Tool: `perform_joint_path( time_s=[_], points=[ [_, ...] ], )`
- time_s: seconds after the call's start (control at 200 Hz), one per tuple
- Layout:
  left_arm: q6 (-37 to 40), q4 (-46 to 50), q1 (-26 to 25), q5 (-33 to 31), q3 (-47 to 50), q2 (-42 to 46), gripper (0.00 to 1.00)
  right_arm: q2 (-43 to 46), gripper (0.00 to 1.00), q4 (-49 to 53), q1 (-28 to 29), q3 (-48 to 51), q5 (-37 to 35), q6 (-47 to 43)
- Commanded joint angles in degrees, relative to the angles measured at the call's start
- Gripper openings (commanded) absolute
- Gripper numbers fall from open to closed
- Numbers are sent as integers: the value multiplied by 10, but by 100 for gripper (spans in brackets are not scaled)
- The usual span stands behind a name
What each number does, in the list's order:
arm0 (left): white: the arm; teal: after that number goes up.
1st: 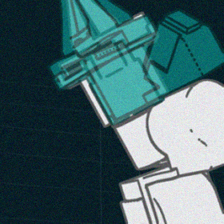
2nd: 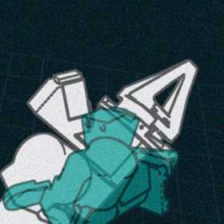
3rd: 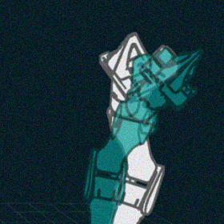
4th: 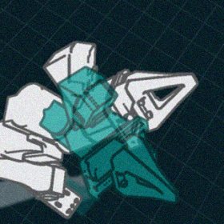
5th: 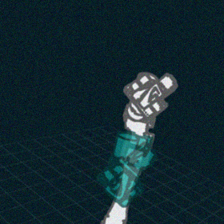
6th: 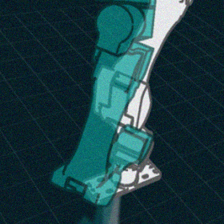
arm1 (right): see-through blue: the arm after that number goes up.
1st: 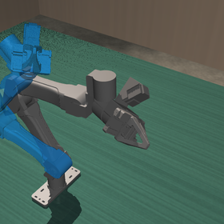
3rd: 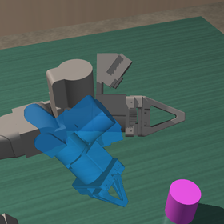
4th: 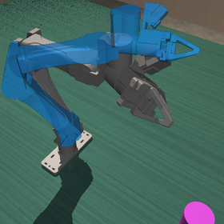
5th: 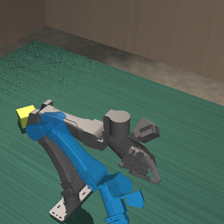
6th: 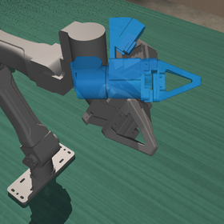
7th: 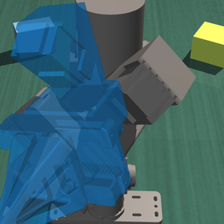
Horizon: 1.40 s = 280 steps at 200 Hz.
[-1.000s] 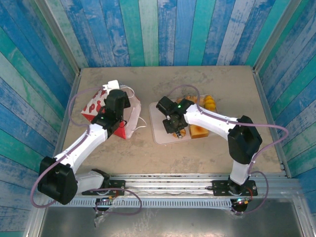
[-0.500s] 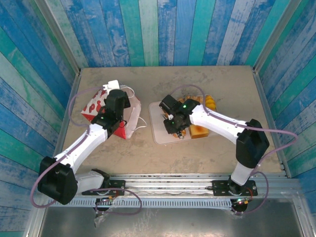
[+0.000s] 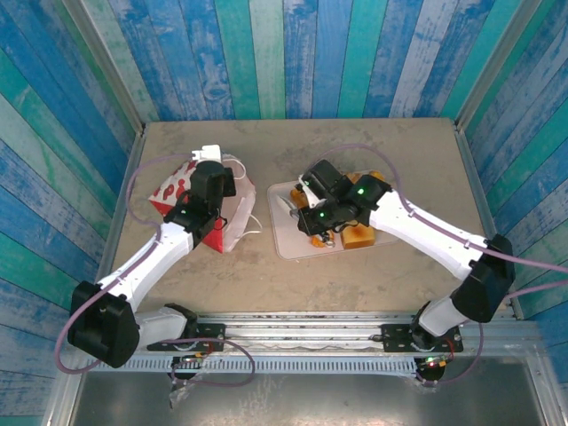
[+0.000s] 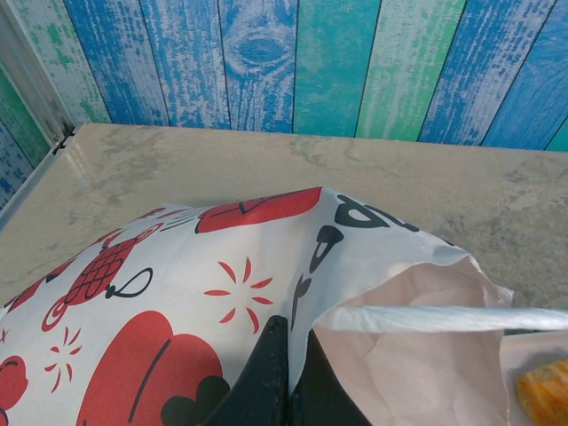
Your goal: Take the fake bread out of the paper bag
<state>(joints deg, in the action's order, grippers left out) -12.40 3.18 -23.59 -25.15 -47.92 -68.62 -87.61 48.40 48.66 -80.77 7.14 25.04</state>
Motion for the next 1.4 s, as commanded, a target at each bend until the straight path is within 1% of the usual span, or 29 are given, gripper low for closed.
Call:
perform_joint_path(
  time_s=[0.0,0.14,0.361,0.481,0.656,0.977,1.082,1.212,1.302,1.398],
  points=[
    [14,-3,2,14,-17,2,3,33,30,-45,-1,10,57,8],
    [16,9,2,10,-33,-23,2,41,30,-81,-1,21,95,14],
    [18,-12,2,40,-40,-30,2,0,30,-87,-1,-6,143,9],
    [22,-11,1,62,-55,-58,1,-18,30,-103,-1,-6,144,15],
    [26,-20,0,89,-59,-58,1,-49,29,-127,-1,-14,160,29],
    [35,-29,-1,123,-47,-42,1,-87,29,-153,-2,-20,153,52],
    [32,-33,-2,135,-42,-43,1,-98,29,-158,-2,-23,139,55],
    [33,-32,-10,138,-38,-43,1,-123,29,-159,-3,-43,132,59],
    [32,-36,-15,142,-33,-42,1,-138,29,-162,-3,-56,123,71],
    [29,-45,-17,148,-29,-40,1,-148,30,-187,0,-54,125,93]
  ],
)
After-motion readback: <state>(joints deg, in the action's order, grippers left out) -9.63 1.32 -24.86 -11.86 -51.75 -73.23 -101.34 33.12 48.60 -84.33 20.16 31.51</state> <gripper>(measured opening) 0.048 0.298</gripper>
